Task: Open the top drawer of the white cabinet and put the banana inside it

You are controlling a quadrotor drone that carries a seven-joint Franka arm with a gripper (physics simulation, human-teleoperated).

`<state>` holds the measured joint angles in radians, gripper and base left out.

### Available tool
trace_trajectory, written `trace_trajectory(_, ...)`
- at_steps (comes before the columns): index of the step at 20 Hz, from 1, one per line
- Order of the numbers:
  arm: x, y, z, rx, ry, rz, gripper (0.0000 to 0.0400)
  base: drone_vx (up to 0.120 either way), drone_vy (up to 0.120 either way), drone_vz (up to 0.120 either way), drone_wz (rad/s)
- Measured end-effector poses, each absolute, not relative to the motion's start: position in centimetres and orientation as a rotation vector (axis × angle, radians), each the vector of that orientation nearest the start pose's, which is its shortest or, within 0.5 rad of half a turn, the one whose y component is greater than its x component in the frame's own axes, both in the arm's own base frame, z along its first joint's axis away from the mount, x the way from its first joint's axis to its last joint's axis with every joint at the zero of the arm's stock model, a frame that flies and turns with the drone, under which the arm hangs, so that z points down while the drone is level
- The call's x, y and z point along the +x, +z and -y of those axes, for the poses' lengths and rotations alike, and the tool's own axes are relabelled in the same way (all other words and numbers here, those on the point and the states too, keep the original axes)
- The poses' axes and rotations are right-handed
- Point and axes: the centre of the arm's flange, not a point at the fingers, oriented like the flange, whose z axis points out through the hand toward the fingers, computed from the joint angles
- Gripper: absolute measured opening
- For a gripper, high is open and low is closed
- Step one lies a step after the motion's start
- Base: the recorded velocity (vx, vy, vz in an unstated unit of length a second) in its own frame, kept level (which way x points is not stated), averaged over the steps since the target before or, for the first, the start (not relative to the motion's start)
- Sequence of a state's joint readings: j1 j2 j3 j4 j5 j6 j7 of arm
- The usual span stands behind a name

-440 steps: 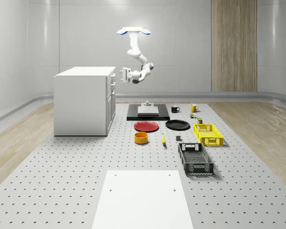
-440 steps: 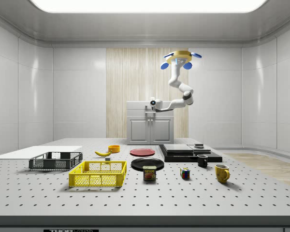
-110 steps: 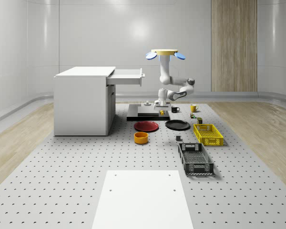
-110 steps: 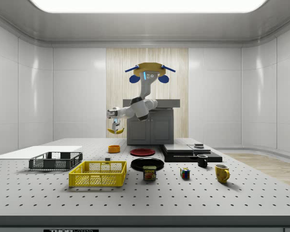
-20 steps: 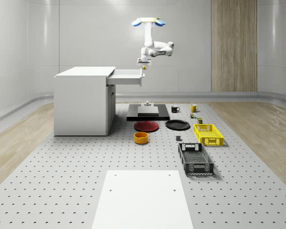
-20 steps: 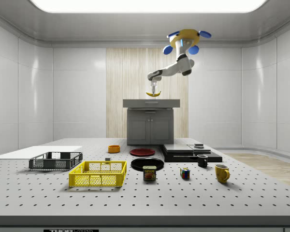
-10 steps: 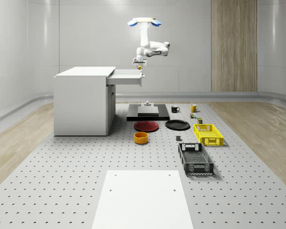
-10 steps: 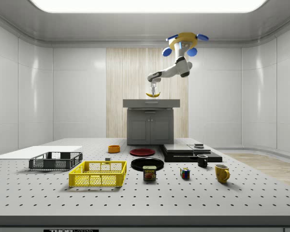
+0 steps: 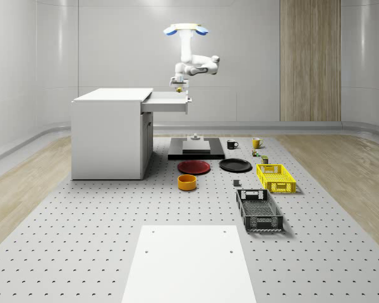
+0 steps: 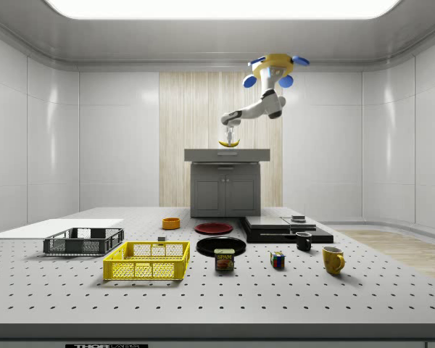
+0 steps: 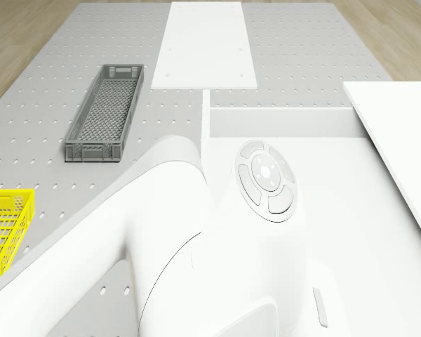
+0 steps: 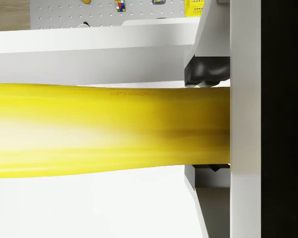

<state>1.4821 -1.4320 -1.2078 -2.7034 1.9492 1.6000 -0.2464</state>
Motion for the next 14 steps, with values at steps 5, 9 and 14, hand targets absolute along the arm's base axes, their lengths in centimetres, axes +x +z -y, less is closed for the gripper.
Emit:
trace_trajectory(5,34.1,55.3,-6.4,-0.01,0.827,0.001,0.0201,0.0,-0.12,-0.04,0.0)
trace_trajectory(9,34.1,55.3,-6.4,-0.01,0.827,0.001,0.0201,0.0,-0.12,0.0,0.0)
trace_trajectory(14,34.1,56.6,-6.4,-0.01,0.83,0.001,0.0201,0.0,-0.008,0.0,0.0)
